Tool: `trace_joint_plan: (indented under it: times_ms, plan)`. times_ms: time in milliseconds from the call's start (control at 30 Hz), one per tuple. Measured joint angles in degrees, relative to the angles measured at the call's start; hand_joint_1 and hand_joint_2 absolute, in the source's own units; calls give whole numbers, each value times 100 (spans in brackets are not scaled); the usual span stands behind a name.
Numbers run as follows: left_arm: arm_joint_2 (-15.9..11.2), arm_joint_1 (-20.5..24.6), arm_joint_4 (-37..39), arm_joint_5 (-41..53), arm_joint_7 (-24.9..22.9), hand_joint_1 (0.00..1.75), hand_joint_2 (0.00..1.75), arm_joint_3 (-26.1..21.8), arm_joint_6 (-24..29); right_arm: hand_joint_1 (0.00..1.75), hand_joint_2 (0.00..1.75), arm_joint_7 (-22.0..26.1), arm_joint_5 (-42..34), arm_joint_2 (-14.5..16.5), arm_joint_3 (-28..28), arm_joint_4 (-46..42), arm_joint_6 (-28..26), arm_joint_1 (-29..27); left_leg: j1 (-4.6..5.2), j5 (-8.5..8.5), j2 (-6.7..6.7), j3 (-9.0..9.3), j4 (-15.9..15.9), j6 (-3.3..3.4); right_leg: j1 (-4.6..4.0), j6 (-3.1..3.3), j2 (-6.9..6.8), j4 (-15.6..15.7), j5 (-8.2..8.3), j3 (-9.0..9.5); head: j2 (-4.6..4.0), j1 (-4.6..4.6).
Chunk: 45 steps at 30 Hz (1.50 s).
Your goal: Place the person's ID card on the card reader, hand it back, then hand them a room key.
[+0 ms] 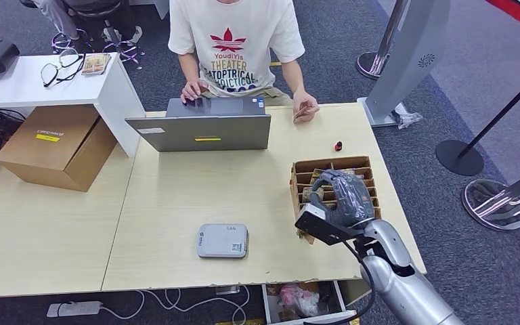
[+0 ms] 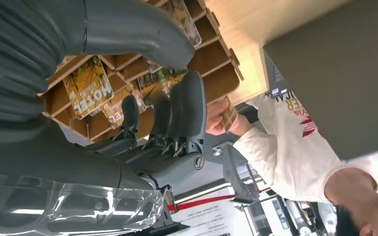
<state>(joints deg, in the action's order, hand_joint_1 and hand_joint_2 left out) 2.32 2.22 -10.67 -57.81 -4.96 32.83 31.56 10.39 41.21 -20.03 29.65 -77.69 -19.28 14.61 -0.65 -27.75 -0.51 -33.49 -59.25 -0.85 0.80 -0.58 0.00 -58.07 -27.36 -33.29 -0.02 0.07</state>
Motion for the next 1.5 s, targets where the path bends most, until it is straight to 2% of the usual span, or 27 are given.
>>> trace_joint_plan:
  times_ms: [133,433,600,833,1033,1167,1300,1500]
  plan:
    - [9,1,0,-20,0,0,0,0,0,76,175,24,-13,52,27,80,114,7,0,0,0,0,0,0,0,0,0,0,0,1,0,-1]
    - [30,2,0,-66,-14,0,0,0,-10,75,175,74,-1,284,133,458,205,193,0,1,0,-1,0,0,0,0,-2,-1,0,1,0,0]
    - [29,1,0,-81,-3,0,0,0,2,75,175,75,199,304,185,521,154,359,0,1,0,-1,0,0,0,0,-2,-1,0,1,0,0]
    - [28,-1,0,-119,10,0,0,0,13,65,175,-54,650,303,292,513,27,490,0,1,0,0,0,0,0,0,-2,-1,0,1,0,0]
    - [28,-9,0,-161,22,0,0,0,13,62,175,-229,1014,254,386,389,-49,531,0,1,0,0,0,0,0,0,-2,-1,0,0,0,-1]
    - [28,-13,0,-168,41,0,0,0,13,75,175,-322,1198,172,435,250,-52,528,0,0,0,0,0,0,0,0,-1,0,0,0,0,1]
    - [28,-14,0,-172,84,0,0,0,15,68,175,-408,1360,74,478,72,14,525,0,0,0,0,0,0,1,0,-2,0,0,0,0,0]
    - [28,-16,0,-186,105,0,0,0,21,69,175,-480,1458,-74,556,-142,282,525,0,0,0,0,0,0,0,0,-1,0,0,0,0,1]
